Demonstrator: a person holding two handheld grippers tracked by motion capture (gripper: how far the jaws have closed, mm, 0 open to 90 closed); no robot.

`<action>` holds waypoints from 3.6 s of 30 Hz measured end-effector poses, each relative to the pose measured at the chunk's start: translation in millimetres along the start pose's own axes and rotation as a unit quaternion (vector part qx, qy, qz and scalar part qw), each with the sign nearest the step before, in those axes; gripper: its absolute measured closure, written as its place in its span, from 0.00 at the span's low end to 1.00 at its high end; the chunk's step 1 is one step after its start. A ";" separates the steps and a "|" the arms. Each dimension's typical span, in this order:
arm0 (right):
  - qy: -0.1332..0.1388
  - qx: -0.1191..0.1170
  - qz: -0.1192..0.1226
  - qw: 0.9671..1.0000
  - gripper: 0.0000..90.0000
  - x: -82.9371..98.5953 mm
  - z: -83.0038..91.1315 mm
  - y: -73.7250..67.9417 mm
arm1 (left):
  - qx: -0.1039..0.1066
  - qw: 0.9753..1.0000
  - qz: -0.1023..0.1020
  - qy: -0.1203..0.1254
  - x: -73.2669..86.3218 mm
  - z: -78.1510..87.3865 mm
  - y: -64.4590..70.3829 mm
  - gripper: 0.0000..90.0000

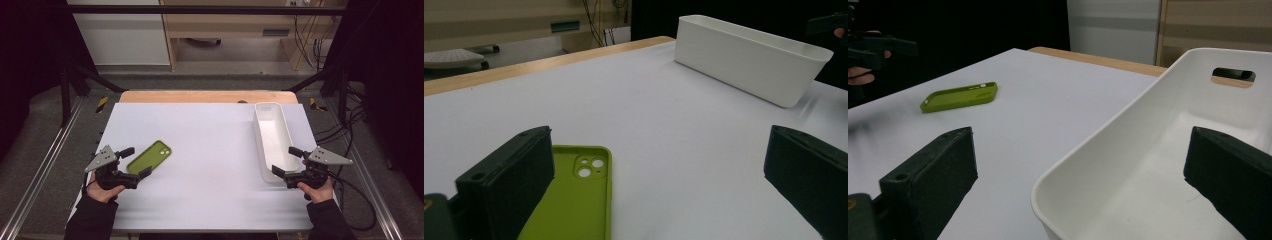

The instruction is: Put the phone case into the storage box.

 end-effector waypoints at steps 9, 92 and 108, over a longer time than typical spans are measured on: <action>0.003 -0.002 0.003 1.000 0.01 0.1 0.4 -0.7 | -0.001 1.000 -0.002 0.001 -1.6 1.6 1.1 0.00; 0.001 0.003 0.011 1.000 0.01 -1.6 0.2 -3.1 | -0.053 0.995 -0.018 -0.082 -60.1 -19.6 -49.0 0.00; -0.001 0.002 0.013 1.000 0.01 -1.1 -0.7 -3.5 | -0.066 0.991 -0.001 -0.120 -47.1 -23.0 -68.3 0.00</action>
Point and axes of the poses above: each handheld gripper's, and its own axes: z roughly backward along the jaws, x roughly out of its underside, y roughly to its right, the point moved 1 cm from there along -z, roughly forward along the jaws, and after that the axes turned 9 degrees about x, right-handed, at the moved point
